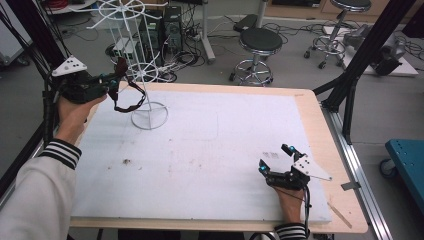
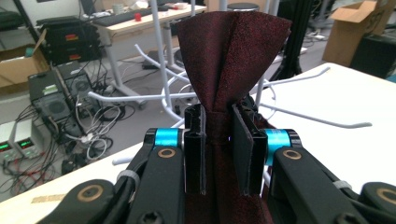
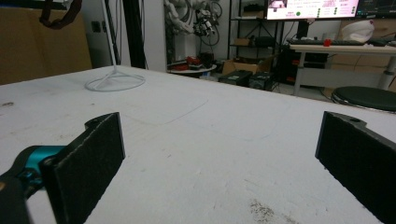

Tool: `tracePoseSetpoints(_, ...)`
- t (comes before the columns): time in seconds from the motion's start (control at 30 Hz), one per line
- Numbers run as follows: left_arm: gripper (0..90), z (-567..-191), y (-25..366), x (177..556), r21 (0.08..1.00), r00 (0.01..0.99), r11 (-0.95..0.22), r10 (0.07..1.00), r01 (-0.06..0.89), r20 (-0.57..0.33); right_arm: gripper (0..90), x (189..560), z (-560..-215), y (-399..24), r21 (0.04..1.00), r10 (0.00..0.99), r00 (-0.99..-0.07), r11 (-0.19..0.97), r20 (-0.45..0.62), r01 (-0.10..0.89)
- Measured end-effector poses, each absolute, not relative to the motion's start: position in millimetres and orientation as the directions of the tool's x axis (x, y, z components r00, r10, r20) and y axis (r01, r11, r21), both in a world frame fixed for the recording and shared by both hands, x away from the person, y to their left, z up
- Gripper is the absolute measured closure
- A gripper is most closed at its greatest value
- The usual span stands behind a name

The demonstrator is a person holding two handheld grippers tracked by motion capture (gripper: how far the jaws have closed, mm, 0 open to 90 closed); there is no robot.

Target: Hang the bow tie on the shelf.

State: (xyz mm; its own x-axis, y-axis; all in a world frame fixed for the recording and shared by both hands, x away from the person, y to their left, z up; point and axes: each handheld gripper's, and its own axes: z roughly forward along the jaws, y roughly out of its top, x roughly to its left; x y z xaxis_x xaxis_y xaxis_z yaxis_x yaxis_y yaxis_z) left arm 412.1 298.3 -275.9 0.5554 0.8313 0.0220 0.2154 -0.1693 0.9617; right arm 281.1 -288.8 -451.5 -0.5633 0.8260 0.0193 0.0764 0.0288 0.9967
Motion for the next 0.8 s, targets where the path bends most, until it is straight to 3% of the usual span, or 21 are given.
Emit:
tracePoseSetpoints(0.13, 73.2, -275.0, 299.2, 411.8, 0.963, 0.553, -0.162, 0.833, 0.215, 0.016, 0.6, 281.1, -451.4, -288.7, 0.997, 0.826, -0.563, 0.028, 0.020, 0.077)
tracePoseSetpoints(0.2, 67.9, -274.3, 299.9, 411.4, 0.964, 0.555, -0.151, 0.832, 0.218, 0.005, 0.6, 281.1, -451.4, -288.8, 0.997, 0.826, -0.563, 0.028, 0.020, 0.077)
tracePoseSetpoints(0.47, 32.7, -272.1, 302.3, 409.2, 0.969, 0.550, -0.135, 0.835, 0.205, 0.000, 0.6, 280.3, -451.3, -288.3, 0.996, 0.826, -0.564, 0.029, 0.023, 0.084)
tracePoseSetpoints(0.5, 32.7, -271.3, 302.4, 408.2, 0.973, 0.558, -0.133, 0.830, 0.189, 0.005, 0.6, 280.3, -451.3, -288.3, 0.996, 0.826, -0.564, 0.029, 0.023, 0.084)
tracePoseSetpoints(0.53, 18.4, -270.8, 302.5, 407.7, 0.975, 0.565, -0.136, 0.825, 0.177, 0.013, 0.6, 280.3, -451.3, -288.2, 0.996, 0.827, -0.562, 0.030, 0.021, 0.082)
tracePoseSetpoints(0.63, 1.7, -272.1, 303.0, 408.6, 0.963, 0.543, -0.146, 0.840, 0.226, -0.001, 0.6, 280.5, -451.4, -288.2, 0.996, 0.826, -0.563, 0.035, 0.015, 0.077)
tracePoseSetpoints(0.8, 1.7, -275.3, 307.0, 404.0, 0.968, 0.565, -0.131, 0.825, 0.212, -0.013, 0.6, 280.7, -451.3, -287.9, 0.997, 0.827, -0.562, 0.041, 0.006, 0.071)
